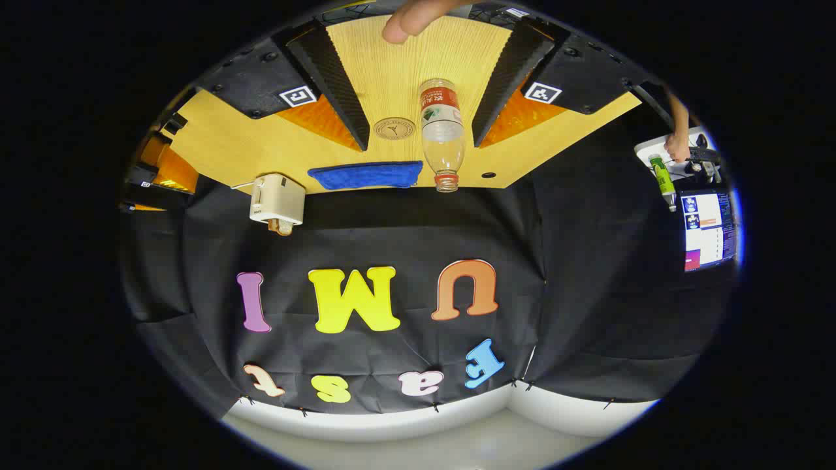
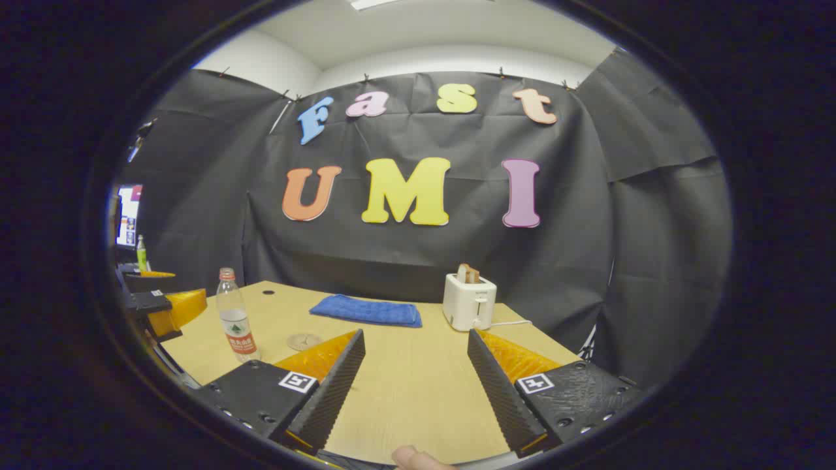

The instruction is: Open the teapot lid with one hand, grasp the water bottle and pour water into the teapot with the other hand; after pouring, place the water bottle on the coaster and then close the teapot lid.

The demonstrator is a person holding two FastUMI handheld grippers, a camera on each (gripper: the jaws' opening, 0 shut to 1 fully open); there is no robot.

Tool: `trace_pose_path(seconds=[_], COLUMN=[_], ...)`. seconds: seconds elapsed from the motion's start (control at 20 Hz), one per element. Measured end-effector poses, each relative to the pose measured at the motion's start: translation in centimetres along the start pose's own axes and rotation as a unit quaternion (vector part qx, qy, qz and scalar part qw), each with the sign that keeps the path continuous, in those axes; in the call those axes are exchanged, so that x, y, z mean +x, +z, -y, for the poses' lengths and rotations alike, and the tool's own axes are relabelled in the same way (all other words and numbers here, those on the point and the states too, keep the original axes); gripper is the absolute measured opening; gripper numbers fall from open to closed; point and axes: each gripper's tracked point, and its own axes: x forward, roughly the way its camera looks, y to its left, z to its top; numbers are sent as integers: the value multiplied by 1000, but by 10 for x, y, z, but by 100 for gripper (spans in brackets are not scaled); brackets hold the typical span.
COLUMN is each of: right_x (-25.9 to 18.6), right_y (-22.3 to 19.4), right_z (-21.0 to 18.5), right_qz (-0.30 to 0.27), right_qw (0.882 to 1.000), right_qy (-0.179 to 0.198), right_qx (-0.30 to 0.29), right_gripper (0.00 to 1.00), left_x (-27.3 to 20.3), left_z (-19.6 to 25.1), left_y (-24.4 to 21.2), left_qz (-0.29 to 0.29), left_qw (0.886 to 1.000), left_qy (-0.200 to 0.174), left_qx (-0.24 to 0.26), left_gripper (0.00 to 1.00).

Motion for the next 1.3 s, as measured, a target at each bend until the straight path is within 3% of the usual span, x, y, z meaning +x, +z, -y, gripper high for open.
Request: trace_pose_path(seconds=[0.2, 0.4, 0.55, 0.75, 1.3], right_x=[1, 2, 2, 3, 16], right_y=[3, 1, 1, -2, -14], right_z=[13, 17, 15, 9, 6], right_qz=[2, 0, 0, -2, -10], right_qw=[1000, 1000, 1000, 1000, 1000], right_qy=[-8, -11, -11, -5, -5], right_qx=[15, 10, 8, 6, 8], right_gripper=[95, 95, 94, 97, 95], left_x=[-3, -4, -6, -10, 0], left_z=[-6, -2, -1, -4, -2], left_y=[2, 5, 6, 10, -2], left_qz=[1, 5, 7, 11, -6], left_qw=[1000, 1000, 1000, 1000, 1000], left_qy=[2, -9, -12, -10, -16], left_qx=[-8, -6, -7, -13, -17], left_gripper=[100, 96, 99, 99, 99])
